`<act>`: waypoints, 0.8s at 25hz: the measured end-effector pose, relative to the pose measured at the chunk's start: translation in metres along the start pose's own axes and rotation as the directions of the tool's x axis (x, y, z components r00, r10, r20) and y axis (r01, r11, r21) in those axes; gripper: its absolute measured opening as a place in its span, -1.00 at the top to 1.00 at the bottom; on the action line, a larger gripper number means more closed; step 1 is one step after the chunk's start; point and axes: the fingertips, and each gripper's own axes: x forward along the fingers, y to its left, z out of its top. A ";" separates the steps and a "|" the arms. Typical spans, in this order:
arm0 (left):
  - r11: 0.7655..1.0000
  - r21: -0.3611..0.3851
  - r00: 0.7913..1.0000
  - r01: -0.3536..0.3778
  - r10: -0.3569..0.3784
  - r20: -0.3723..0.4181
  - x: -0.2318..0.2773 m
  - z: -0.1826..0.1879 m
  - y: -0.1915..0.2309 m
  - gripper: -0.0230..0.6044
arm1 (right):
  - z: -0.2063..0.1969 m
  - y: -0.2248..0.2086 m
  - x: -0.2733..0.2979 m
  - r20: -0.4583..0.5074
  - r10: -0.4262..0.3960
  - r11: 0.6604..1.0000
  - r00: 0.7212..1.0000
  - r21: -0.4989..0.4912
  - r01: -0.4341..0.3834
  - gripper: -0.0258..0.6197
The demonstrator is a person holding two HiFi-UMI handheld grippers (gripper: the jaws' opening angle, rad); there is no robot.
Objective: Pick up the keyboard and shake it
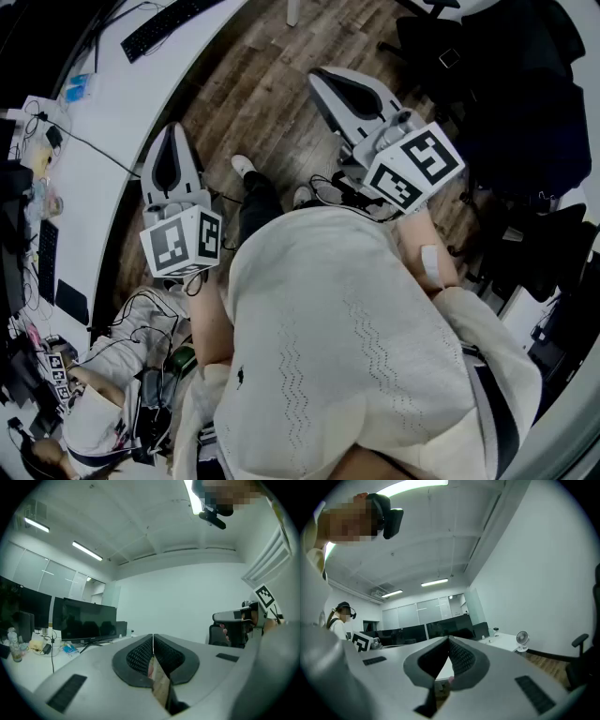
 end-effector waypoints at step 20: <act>1.000 -0.023 1.000 -0.019 0.019 -0.013 0.004 -0.014 0.009 0.88 | -0.013 -0.009 0.017 -0.033 -0.008 1.000 0.999 0.023 0.009 0.92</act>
